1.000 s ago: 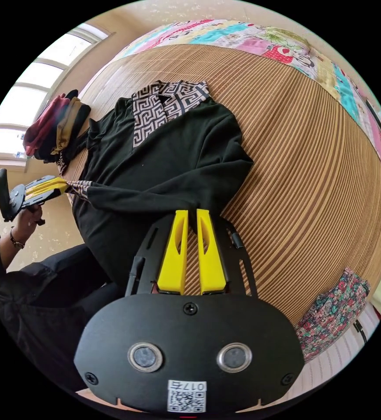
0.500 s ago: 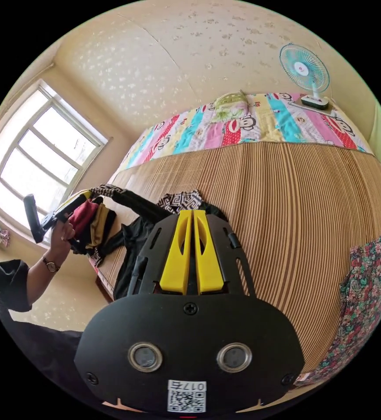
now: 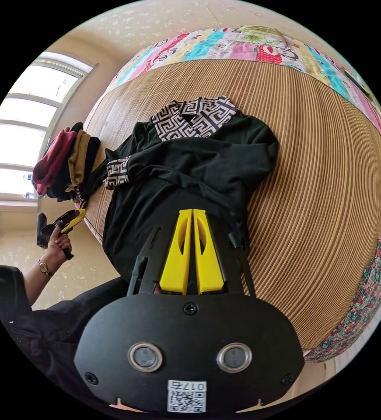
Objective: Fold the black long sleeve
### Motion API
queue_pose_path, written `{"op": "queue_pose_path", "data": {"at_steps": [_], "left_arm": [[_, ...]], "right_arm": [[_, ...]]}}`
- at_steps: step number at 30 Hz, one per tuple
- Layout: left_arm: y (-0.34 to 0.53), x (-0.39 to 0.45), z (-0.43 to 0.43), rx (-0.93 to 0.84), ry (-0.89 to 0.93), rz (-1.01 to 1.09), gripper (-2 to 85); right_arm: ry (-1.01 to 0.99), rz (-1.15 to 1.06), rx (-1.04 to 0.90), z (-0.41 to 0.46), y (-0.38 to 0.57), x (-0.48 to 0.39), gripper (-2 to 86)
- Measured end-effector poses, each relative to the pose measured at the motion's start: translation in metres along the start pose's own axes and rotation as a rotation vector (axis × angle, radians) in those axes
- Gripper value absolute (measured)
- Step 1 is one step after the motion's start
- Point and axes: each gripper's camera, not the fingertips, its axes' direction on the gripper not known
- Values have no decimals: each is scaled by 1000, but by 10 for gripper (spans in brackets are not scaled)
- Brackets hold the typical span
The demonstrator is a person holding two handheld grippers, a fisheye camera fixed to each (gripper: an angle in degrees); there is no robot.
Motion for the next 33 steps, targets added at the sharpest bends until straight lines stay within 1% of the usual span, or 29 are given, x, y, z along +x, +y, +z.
{"op": "queue_pose_path", "data": {"at_steps": [1,3,5,6,10,11,12,14,16,18,19,21,22,24,25,27,28,30,31,33], "left_arm": [[-4,-12,-8,22,48,-77,78],[-18,-53,-28,106,234,-328,99],[-29,-72,-34,152,294,-430,103],[-36,-81,-36,161,285,-481,102],[-55,-98,-38,160,269,-540,75],[-59,-103,-39,166,286,-553,54],[-63,-106,-42,179,341,-546,33],[-70,-106,-51,181,397,-516,14],[-73,-96,-72,199,400,-446,7],[-72,-65,-110,223,366,-297,1],[-70,-55,-120,232,352,-259,1],[-54,0,-162,294,309,-73,-2],[-48,16,-171,310,297,-28,-3],[-22,91,-199,388,275,177,-4],[-14,113,-203,405,276,236,-5],[22,202,-202,443,311,493,-5],[32,224,-197,440,327,556,-5],[76,307,-162,383,418,807,-4],[88,327,-147,347,443,868,-3],[135,395,-74,94,531,1003,2]], "right_arm": [[-6,3,0,0,-3,-2,3],[-17,14,-7,3,-11,-13,4],[-28,25,-14,8,-15,-22,4],[-42,34,-20,12,-17,-28,4],[-91,73,-33,22,-22,-43,4],[-109,91,-35,25,-23,-47,4],[-131,115,-35,27,-24,-48,4],[-170,158,-26,28,-24,-48,4],[-208,197,-12,27,-21,-46,4],[-236,246,-8,24,-17,-40,4],[-240,261,-8,23,-15,-38,4],[-264,318,0,15,-8,-26,4],[-271,333,5,12,-5,-22,4],[-297,389,31,-3,5,-5,4],[-303,402,38,-7,7,0,4],[-311,442,69,-25,19,20,4],[-309,449,77,-30,23,26,4],[-291,480,109,-52,37,49,4],[-287,488,117,-57,41,55,4],[-268,521,139,-75,59,81,4]]}}
